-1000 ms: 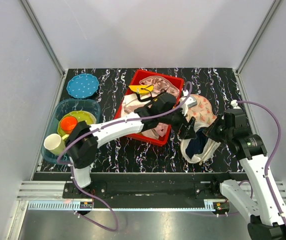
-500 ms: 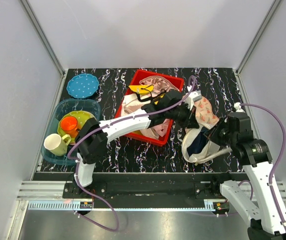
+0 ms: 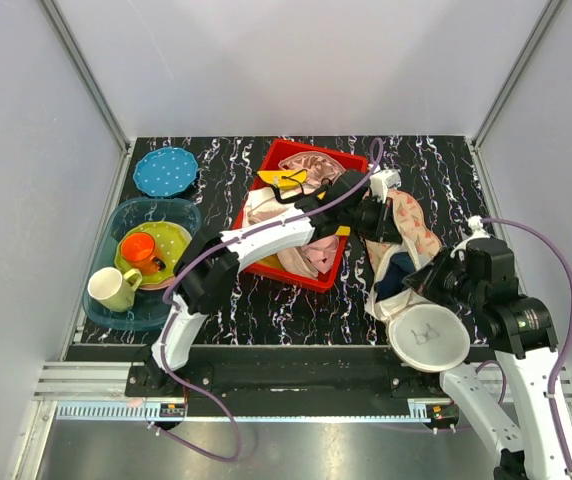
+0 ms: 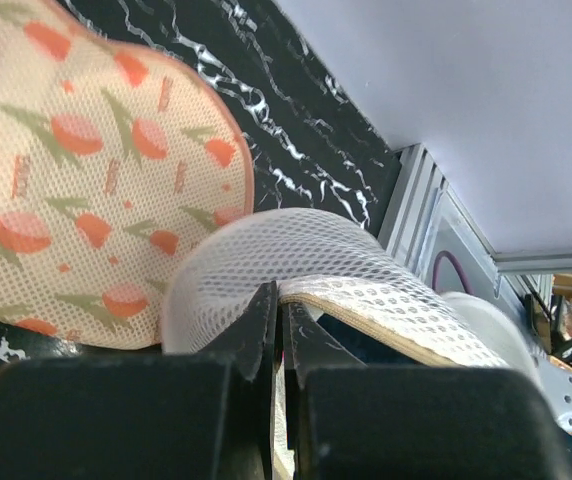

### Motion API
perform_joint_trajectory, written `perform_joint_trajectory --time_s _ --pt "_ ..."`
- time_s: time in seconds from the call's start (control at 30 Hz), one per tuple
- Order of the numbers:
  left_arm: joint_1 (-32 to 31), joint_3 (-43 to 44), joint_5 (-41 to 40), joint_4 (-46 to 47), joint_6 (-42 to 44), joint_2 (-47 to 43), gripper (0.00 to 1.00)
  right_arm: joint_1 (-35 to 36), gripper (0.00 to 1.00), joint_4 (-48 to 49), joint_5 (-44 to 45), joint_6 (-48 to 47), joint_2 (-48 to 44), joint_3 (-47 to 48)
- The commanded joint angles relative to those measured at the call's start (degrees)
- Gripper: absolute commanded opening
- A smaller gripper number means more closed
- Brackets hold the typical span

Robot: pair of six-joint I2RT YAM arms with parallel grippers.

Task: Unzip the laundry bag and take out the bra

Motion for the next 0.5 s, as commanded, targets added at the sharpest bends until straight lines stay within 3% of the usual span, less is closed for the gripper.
perform_joint_trajectory --time_s 0.0,0.23,0.47 --pt "0.2 2.8 -1.8 -0.5 -3.8 2.4 0.00 0.2 0.00 2.7 -6.7 -2.4 -0.6 7.9" --pt "0.2 0.4 -1.8 -0.1 -2.9 2.1 0.00 0.3 0.00 7.0 -3.2 -2.0 1.4 18.1" --pt "0.2 -1.1 -1.5 0.1 -2.5 1.1 0.00 0.3 0.00 17.2 2.1 -0.3 2.2 19.4"
